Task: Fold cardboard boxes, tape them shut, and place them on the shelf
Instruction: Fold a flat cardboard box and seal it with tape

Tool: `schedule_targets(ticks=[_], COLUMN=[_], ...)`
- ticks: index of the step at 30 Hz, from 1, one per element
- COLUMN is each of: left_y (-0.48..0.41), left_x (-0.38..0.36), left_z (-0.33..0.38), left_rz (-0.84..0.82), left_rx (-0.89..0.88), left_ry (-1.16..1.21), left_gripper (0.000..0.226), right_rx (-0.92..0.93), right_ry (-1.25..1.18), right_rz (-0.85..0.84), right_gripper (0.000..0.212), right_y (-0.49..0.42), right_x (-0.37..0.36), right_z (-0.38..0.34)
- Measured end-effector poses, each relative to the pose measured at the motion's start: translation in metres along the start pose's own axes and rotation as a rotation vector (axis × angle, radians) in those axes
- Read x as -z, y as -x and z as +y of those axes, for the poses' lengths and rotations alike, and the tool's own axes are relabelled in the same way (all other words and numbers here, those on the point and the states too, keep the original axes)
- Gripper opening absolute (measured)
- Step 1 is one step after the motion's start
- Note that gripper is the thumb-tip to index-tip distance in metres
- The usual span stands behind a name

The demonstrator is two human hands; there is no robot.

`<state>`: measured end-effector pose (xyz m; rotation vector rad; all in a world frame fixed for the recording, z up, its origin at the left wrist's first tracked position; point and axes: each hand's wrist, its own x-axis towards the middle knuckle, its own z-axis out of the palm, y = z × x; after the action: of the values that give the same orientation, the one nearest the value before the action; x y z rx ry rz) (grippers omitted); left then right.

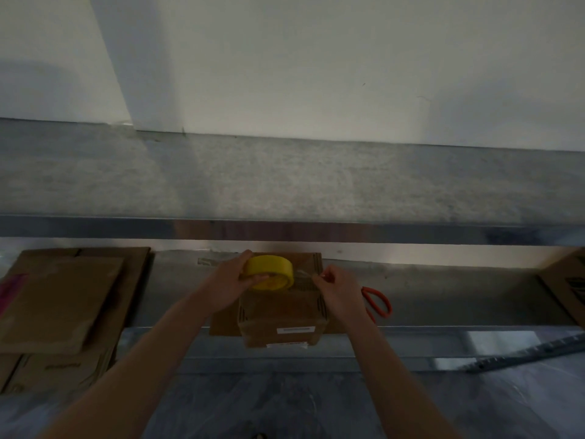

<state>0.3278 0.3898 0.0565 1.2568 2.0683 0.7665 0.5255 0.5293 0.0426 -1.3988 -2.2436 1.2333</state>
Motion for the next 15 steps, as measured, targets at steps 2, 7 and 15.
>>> schedule_targets(ticks=[2, 7, 15], left_y=[-0.004, -0.011, -0.016], left_x=[0.0, -0.004, -0.004], left_z=[0.001, -0.005, -0.004], left_rz=[0.024, 0.089, 0.054], left_rx=[-0.008, -0.052, -0.122], left_ry=[-0.085, -0.279, -0.233], left_gripper=[0.037, 0.03, 0.024], right_rx=[-0.026, -0.122, -0.243], right_ry=[-0.043, -0.279, -0.521], right_rz=[-0.017, -0.033, -0.136], right_gripper=[0.024, 0.015, 0.013], right_y=[-0.003, -0.012, -0.027], right_x=[0.0, 0.005, 0.018], right_z=[0.002, 0.011, 0.038])
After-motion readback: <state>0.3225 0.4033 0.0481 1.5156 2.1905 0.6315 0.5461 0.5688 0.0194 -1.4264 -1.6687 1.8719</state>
